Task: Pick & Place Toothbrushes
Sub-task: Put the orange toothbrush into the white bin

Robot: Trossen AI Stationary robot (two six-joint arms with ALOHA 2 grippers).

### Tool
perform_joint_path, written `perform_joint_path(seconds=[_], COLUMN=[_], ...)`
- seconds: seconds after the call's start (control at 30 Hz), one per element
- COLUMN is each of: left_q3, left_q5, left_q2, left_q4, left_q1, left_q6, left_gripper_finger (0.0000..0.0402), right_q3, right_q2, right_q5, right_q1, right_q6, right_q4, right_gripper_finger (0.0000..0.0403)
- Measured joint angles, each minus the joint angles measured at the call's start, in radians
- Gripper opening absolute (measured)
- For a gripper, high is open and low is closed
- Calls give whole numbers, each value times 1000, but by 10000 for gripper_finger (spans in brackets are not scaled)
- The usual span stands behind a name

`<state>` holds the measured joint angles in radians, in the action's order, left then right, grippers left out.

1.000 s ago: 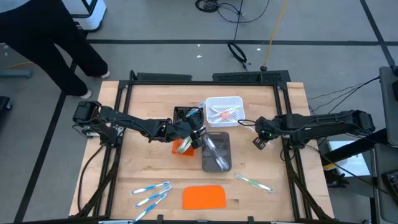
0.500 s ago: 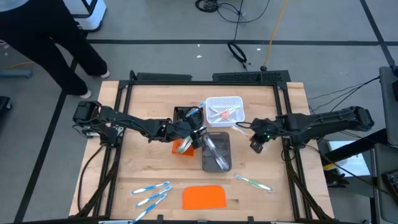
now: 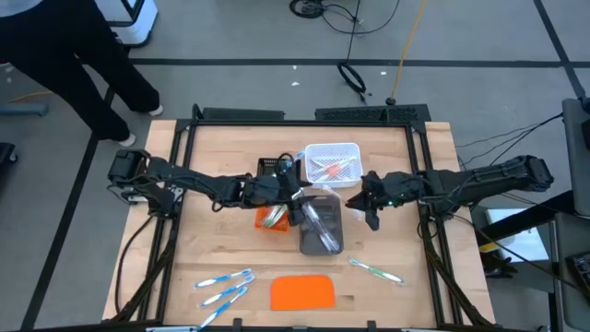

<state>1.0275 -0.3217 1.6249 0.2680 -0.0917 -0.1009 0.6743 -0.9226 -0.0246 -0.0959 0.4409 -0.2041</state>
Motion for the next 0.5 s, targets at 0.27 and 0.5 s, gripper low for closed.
perform_joint_path(seconds=[0.27, 0.5], left_q3=[0, 1], left_q5=[116, 139], left_q2=[0, -1], left_q4=[209, 326], left_q1=[0, 16], left_q6=[56, 72], left_gripper_finger=[187, 186], right_q3=[0, 0], right_q2=[0, -15], right_q5=[-31, -31], right_q1=[0, 0], right_q6=[-130, -182], right_q4=[179, 260], right_gripper_finger=[14, 14])
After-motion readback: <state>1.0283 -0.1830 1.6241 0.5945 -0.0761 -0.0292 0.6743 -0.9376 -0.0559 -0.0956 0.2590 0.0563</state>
